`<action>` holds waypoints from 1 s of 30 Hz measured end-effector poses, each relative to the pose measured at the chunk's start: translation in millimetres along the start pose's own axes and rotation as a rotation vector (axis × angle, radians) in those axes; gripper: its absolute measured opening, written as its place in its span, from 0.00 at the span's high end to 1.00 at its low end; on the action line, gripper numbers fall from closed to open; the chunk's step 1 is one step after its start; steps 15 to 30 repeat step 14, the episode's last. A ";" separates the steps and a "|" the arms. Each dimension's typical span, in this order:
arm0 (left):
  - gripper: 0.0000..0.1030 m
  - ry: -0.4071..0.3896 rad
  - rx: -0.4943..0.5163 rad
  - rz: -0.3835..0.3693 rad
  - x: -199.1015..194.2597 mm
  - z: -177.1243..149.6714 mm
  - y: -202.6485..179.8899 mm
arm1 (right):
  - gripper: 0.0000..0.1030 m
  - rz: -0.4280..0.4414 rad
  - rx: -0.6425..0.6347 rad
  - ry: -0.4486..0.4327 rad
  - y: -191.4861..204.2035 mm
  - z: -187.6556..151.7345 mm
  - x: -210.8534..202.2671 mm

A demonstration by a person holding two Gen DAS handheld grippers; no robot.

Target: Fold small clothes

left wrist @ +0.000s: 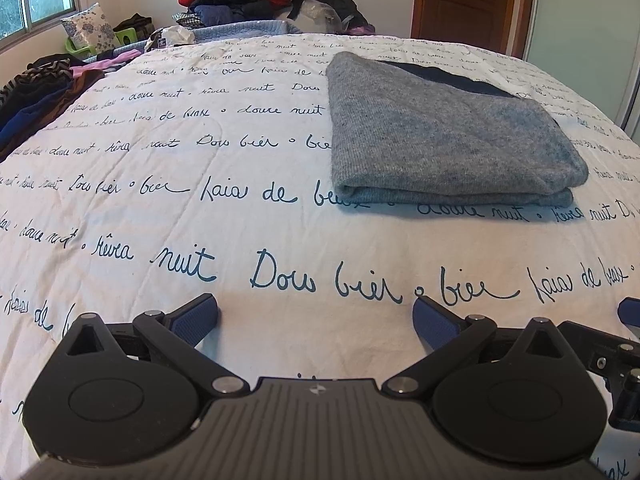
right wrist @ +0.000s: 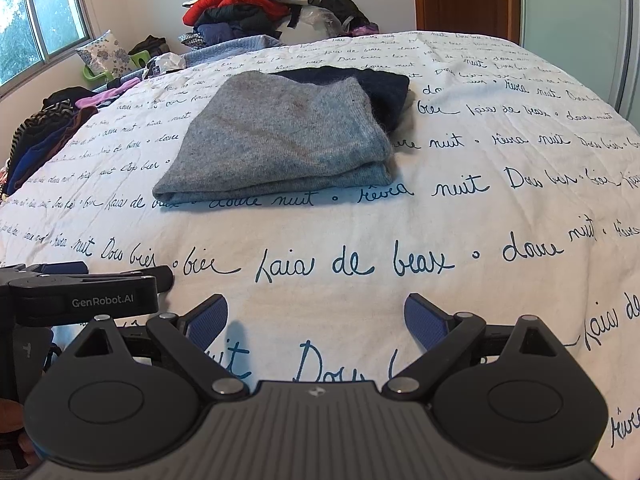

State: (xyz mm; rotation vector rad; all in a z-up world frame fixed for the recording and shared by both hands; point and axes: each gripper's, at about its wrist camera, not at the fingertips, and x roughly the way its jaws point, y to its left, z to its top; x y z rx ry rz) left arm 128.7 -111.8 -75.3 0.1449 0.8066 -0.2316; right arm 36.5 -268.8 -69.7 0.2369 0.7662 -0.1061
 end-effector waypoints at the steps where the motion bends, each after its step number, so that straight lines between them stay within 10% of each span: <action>1: 0.01 -0.001 0.000 -0.001 0.1 -0.1 -0.2 | 0.07 0.000 -0.001 0.000 0.1 0.0 0.1; 30: 0.01 -0.014 0.006 -0.007 -2.1 -0.2 1.3 | 0.06 -0.006 -0.013 0.005 -0.8 -1.0 4.1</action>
